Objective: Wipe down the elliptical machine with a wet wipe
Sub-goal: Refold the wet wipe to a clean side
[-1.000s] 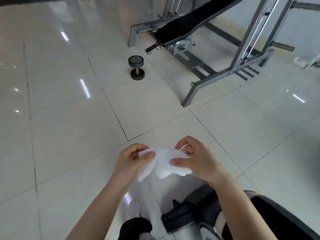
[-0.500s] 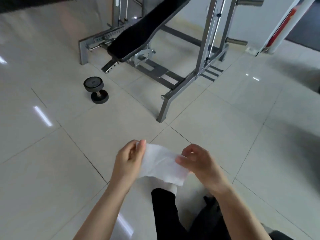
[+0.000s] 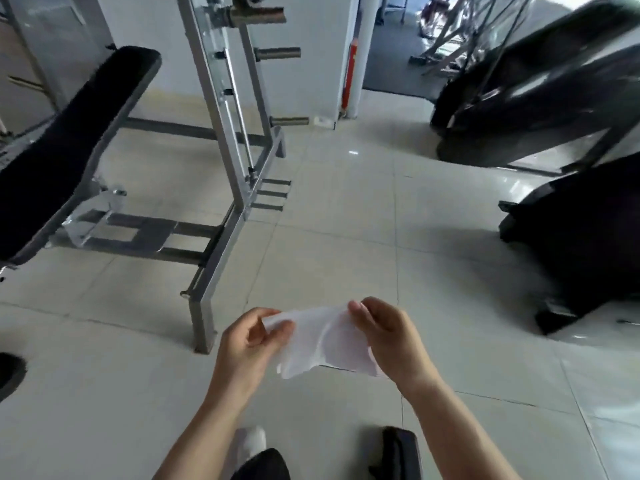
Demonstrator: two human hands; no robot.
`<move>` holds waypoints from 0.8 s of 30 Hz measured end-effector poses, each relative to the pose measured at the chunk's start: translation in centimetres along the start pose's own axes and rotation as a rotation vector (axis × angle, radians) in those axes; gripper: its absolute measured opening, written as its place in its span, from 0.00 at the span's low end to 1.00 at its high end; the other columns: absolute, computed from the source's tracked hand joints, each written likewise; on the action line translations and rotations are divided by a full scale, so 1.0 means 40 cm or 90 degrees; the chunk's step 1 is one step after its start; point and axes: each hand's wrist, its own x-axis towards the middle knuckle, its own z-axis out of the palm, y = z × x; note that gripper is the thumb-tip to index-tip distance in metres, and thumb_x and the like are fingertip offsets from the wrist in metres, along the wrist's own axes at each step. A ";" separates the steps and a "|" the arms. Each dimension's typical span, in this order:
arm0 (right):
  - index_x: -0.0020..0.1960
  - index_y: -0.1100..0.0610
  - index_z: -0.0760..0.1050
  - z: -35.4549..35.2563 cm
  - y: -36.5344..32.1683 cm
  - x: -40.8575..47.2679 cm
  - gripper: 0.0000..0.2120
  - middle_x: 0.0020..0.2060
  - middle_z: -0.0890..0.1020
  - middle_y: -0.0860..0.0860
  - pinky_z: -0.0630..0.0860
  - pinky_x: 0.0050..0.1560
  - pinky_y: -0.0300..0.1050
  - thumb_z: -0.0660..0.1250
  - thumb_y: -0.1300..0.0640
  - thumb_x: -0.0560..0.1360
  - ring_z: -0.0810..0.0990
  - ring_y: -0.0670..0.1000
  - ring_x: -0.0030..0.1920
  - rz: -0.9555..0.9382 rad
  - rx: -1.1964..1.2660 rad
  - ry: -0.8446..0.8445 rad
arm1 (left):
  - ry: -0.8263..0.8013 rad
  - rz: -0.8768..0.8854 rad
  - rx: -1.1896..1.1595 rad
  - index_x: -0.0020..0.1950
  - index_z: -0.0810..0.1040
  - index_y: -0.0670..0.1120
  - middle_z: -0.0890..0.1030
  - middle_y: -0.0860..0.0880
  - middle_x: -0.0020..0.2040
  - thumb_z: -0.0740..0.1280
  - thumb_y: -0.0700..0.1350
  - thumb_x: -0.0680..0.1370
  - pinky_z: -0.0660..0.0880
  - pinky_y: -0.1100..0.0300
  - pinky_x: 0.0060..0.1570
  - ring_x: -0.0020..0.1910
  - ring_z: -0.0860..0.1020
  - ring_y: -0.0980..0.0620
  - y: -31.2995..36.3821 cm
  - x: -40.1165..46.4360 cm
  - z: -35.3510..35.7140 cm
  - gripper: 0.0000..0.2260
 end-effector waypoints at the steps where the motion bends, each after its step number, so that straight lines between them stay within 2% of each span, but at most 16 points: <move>1: 0.31 0.53 0.62 -0.027 0.004 0.025 0.21 0.26 0.62 0.44 0.58 0.31 0.41 0.65 0.50 0.79 0.61 0.45 0.30 0.022 0.020 0.050 | -0.025 0.013 0.007 0.39 0.79 0.49 0.77 0.54 0.28 0.77 0.39 0.70 0.69 0.71 0.32 0.30 0.74 0.60 0.004 0.054 0.035 0.09; 3: 0.31 0.52 0.67 -0.078 0.012 0.077 0.19 0.27 0.66 0.44 0.61 0.32 0.40 0.71 0.44 0.70 0.64 0.47 0.31 0.073 0.095 0.108 | -0.084 0.036 0.017 0.38 0.78 0.49 0.73 0.56 0.28 0.77 0.42 0.71 0.67 0.69 0.32 0.30 0.71 0.60 0.018 0.165 0.108 0.08; 5: 0.36 0.54 0.73 -0.122 0.024 0.132 0.16 0.29 0.73 0.48 0.67 0.32 0.40 0.76 0.48 0.59 0.71 0.48 0.32 0.113 0.187 0.126 | -0.143 0.070 0.026 0.36 0.77 0.47 0.74 0.57 0.28 0.72 0.39 0.75 0.67 0.70 0.33 0.30 0.71 0.61 0.032 0.280 0.187 0.09; 7: 0.38 0.59 0.74 -0.154 0.031 0.183 0.17 0.30 0.75 0.50 0.70 0.33 0.42 0.76 0.53 0.56 0.73 0.50 0.32 0.125 0.235 0.168 | -0.180 0.102 0.030 0.35 0.75 0.47 0.76 0.59 0.27 0.70 0.38 0.76 0.67 0.72 0.32 0.28 0.72 0.64 0.054 0.378 0.259 0.11; 9: 0.38 0.60 0.77 -0.179 0.030 0.242 0.16 0.30 0.75 0.51 0.71 0.35 0.46 0.76 0.52 0.58 0.74 0.51 0.33 0.133 0.257 0.263 | -0.227 0.116 0.029 0.34 0.75 0.47 0.77 0.62 0.26 0.69 0.40 0.77 0.68 0.74 0.32 0.28 0.73 0.66 0.080 0.476 0.326 0.12; 12: 0.41 0.65 0.79 -0.209 0.018 0.324 0.13 0.31 0.75 0.53 0.73 0.34 0.47 0.74 0.55 0.69 0.73 0.51 0.33 0.132 0.284 0.387 | -0.270 0.146 0.052 0.33 0.74 0.49 0.77 0.63 0.27 0.68 0.43 0.78 0.69 0.70 0.33 0.29 0.73 0.66 0.122 0.603 0.424 0.13; 15: 0.38 0.66 0.76 -0.244 0.019 0.375 0.14 0.30 0.69 0.53 0.69 0.33 0.45 0.65 0.58 0.79 0.68 0.50 0.32 0.151 0.252 0.512 | -0.307 0.203 0.078 0.31 0.69 0.51 0.75 0.60 0.27 0.67 0.44 0.79 0.66 0.70 0.32 0.29 0.72 0.65 0.147 0.674 0.536 0.17; 17: 0.39 0.71 0.73 -0.275 0.036 0.390 0.19 0.31 0.68 0.54 0.70 0.34 0.48 0.62 0.56 0.80 0.68 0.51 0.32 0.170 0.253 0.597 | -0.356 0.244 0.096 0.32 0.68 0.53 0.73 0.55 0.26 0.67 0.45 0.79 0.66 0.72 0.32 0.30 0.72 0.65 0.158 0.688 0.610 0.17; 19: 0.41 0.73 0.72 -0.321 0.054 0.396 0.22 0.32 0.70 0.55 0.73 0.36 0.52 0.63 0.53 0.80 0.70 0.52 0.33 0.182 0.259 0.680 | -0.404 0.269 0.103 0.33 0.69 0.53 0.73 0.55 0.28 0.66 0.45 0.79 0.66 0.73 0.32 0.31 0.73 0.65 0.165 0.684 0.689 0.15; 21: 0.37 0.69 0.73 -0.375 0.080 0.393 0.22 0.31 0.71 0.54 0.73 0.36 0.51 0.65 0.50 0.79 0.71 0.52 0.33 0.191 0.262 0.752 | -0.454 0.263 0.098 0.35 0.70 0.53 0.73 0.55 0.28 0.66 0.46 0.79 0.66 0.73 0.32 0.31 0.73 0.65 0.162 0.673 0.773 0.13; 24: 0.34 0.63 0.74 -0.480 0.130 0.371 0.15 0.29 0.71 0.53 0.70 0.34 0.48 0.70 0.56 0.76 0.69 0.51 0.32 0.183 0.299 0.807 | -0.542 0.220 0.086 0.36 0.72 0.53 0.74 0.57 0.27 0.66 0.48 0.79 0.66 0.72 0.32 0.29 0.72 0.63 0.151 0.643 0.907 0.12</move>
